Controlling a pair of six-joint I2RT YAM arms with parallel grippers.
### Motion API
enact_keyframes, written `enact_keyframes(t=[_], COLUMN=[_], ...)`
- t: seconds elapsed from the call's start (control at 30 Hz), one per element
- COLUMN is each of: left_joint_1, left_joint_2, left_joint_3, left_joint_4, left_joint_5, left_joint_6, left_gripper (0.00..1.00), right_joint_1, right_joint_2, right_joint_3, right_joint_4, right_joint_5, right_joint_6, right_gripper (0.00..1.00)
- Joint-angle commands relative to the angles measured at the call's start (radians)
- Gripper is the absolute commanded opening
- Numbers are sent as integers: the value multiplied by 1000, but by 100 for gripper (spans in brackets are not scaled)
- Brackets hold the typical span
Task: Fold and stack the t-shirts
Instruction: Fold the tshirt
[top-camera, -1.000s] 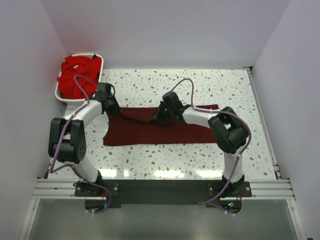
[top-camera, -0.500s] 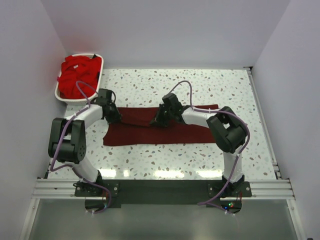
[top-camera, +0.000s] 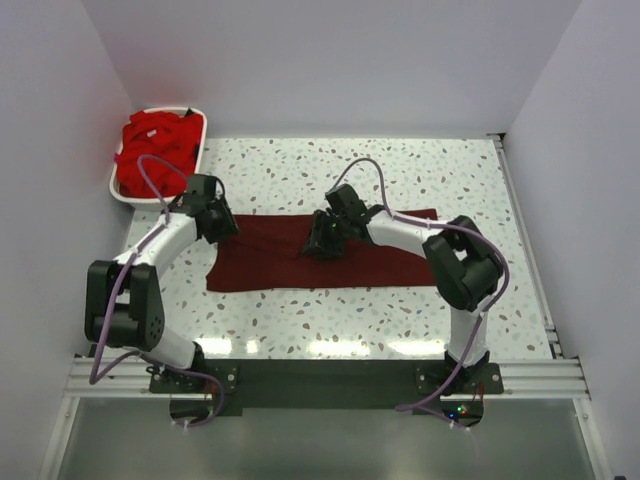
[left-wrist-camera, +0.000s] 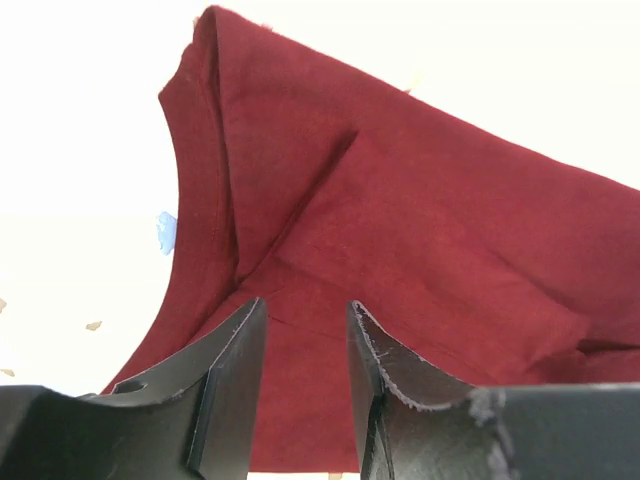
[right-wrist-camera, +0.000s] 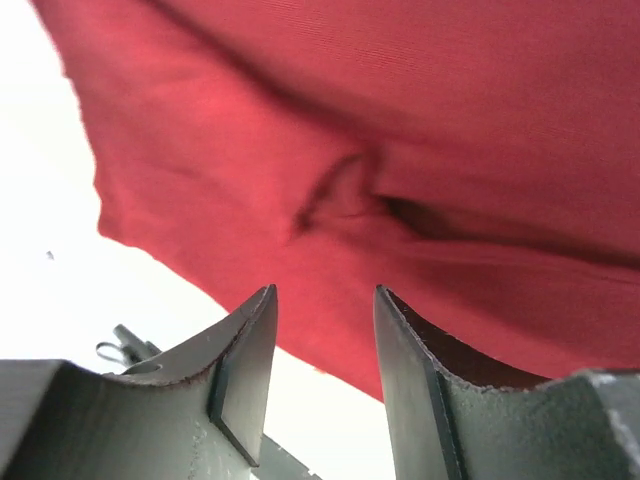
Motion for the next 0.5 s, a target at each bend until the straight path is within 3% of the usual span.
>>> enact_keyframes(t=[0.0, 0.1, 0.2, 0.47], left_joint_1=[0, -18, -41, -44], left_joint_2=[-83, -59, 15, 240], left_joint_3=[38, 54, 78, 92], left_joint_4=[-2, 50, 88, 147], left_joint_5=[-23, 14, 57, 22], left_joint_6=[36, 36, 26, -21], left_gripper=[43, 40, 29, 18], right_joint_1=[1, 1, -1, -16], right_joint_2=[-83, -46, 26, 185], right_joint_3=[74, 95, 128, 120], right_joint_4=[22, 143, 249, 315], right_joint_5=[-80, -146, -181, -141], right_joint_6=[-62, -33, 12, 24], right_gripper=[47, 45, 41, 37])
